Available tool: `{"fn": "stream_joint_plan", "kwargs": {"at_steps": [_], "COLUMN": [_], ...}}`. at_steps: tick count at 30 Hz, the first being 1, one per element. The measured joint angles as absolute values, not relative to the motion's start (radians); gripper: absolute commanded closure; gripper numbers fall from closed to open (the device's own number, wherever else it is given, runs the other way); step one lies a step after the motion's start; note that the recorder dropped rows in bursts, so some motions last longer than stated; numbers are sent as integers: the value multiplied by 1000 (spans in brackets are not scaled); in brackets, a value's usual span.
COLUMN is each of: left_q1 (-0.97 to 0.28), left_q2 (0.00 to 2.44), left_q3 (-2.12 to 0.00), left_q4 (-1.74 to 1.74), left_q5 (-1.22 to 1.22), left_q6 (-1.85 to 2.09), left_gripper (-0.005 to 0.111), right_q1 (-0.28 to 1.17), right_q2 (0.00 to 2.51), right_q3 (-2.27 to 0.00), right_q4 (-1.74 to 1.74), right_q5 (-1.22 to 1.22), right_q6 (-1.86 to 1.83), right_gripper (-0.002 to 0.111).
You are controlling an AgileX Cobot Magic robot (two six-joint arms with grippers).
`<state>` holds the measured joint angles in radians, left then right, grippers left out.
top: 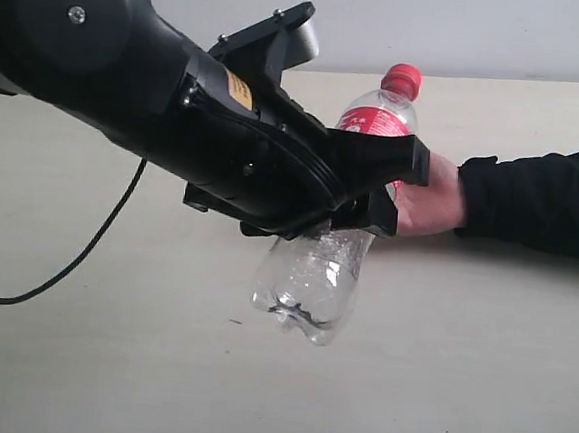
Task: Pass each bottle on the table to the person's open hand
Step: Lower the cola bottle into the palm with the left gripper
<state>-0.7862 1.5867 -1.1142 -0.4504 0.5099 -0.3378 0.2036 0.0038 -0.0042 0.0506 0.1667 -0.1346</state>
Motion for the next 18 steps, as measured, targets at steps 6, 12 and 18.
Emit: {"fn": "stream_joint_plan", "kwargs": {"at_steps": [6,12,18], "left_q1": [-803,-830,-861], "left_q2": [1622,1719,1809], "left_q3": [-1136,-1154,-1243], "left_q4": [-436,-433,-429], "left_q5": [464,369,128], "left_q6": [-345,-368,-512], "left_gripper": [107,107,107], "right_q1": [204,204,204], "right_q2": [4,4,4], "right_q3": [-4,-4,-4], "right_q4": [51,51,51], "right_q5": [167,170,179], "right_q6": [-135,-135,-135], "right_gripper": [108,108,108]}}
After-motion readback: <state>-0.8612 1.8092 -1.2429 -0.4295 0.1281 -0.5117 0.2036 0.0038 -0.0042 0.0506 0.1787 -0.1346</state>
